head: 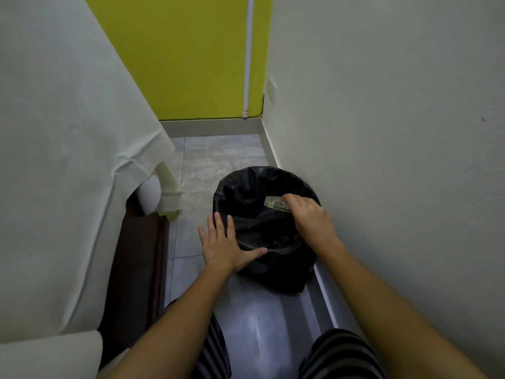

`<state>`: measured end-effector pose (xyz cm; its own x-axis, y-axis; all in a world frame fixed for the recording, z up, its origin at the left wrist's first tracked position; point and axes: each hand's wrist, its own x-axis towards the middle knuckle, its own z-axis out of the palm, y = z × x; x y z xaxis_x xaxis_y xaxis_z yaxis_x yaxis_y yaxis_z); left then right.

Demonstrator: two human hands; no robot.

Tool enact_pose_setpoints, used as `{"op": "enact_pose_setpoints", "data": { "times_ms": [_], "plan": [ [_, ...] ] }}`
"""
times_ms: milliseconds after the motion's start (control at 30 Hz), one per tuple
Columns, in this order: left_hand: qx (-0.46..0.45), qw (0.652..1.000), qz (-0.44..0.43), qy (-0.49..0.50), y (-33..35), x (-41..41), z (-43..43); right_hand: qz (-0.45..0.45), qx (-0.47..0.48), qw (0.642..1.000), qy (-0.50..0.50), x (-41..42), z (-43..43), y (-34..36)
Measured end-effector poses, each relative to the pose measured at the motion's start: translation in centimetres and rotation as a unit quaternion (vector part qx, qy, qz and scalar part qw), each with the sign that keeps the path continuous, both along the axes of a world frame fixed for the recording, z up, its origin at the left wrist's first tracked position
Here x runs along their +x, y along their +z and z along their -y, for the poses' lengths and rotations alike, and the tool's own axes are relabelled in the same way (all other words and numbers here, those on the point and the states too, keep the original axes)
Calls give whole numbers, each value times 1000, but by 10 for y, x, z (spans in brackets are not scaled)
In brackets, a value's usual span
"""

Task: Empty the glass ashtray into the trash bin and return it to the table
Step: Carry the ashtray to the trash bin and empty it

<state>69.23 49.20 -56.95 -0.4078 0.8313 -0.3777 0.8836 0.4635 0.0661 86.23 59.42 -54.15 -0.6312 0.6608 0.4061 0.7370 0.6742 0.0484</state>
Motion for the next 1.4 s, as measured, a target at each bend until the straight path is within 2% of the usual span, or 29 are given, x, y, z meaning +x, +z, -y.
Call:
{"op": "enact_pose_setpoints", "data": {
  "times_ms": [67, 167, 233, 400, 533, 700, 867, 1067, 1233, 1400],
  "plan": [
    [3, 1000, 0, 1, 0, 0, 0, 39, 44, 998, 19, 4, -3, -3],
    [-4, 1000, -2, 2, 0, 0, -1, 164, 105, 974, 119, 20, -4, -25],
    [-10, 1000, -4, 3, 1, 0, -2, 192, 115, 961, 161, 28, -2, -37],
    [-7, 1000, 1, 5, 0, 1, -4, 125, 162, 973, 109, 20, -2, -31],
    [-17, 1000, -8, 9, 0, 2, -4, 140, 174, 959, 172, 31, 2, -43],
    [-6, 1000, -3, 19, 0, 5, -7, 110, 169, 974, 103, 22, -6, -29],
    [-12, 1000, -6, 20, -3, 6, -6, 148, 171, 959, 171, 35, 0, -43],
    [-11, 1000, -7, 22, -1, 4, -9, 89, 185, 975, 85, 21, -3, -20],
    [-22, 999, -11, 20, 0, 6, -8, 145, 178, 962, 148, 38, 2, -40],
    [-11, 999, -3, 30, 1, 8, -8, 126, 180, 968, 119, 22, -8, -20]
  ]
}}
